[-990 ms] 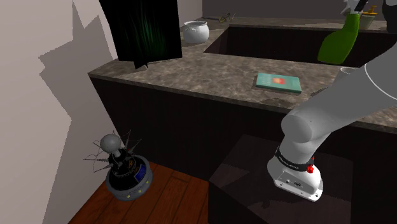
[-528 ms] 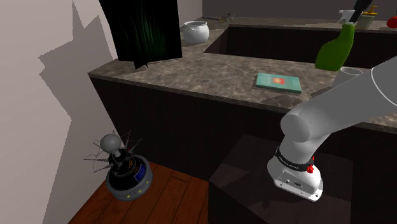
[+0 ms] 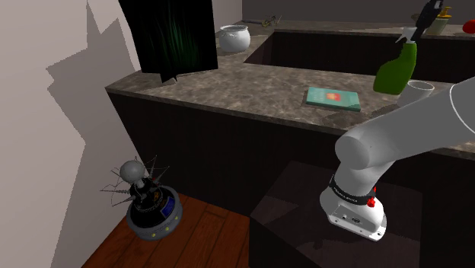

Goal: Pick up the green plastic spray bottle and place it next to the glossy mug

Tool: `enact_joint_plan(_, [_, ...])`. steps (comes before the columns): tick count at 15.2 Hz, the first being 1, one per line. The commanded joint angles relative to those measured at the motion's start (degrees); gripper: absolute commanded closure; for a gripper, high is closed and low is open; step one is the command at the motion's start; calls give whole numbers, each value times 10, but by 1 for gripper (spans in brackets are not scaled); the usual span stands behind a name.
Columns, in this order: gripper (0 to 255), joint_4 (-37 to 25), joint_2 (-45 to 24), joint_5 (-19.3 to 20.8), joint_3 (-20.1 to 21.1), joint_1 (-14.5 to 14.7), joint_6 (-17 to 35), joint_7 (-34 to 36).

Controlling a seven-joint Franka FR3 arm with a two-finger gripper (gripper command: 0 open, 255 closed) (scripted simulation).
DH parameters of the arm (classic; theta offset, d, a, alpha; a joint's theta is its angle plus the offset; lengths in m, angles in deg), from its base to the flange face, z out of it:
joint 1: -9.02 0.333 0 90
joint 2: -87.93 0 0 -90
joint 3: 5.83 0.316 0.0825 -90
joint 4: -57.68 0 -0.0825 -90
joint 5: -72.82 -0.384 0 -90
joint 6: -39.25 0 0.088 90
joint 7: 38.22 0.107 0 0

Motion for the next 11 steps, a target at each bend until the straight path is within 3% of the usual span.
enact_joint_plan(1, [255, 22, 9, 4, 0, -4, 14, 3])
enact_joint_plan(11, [255, 117, 42, 24, -6, -20, 79, 13])
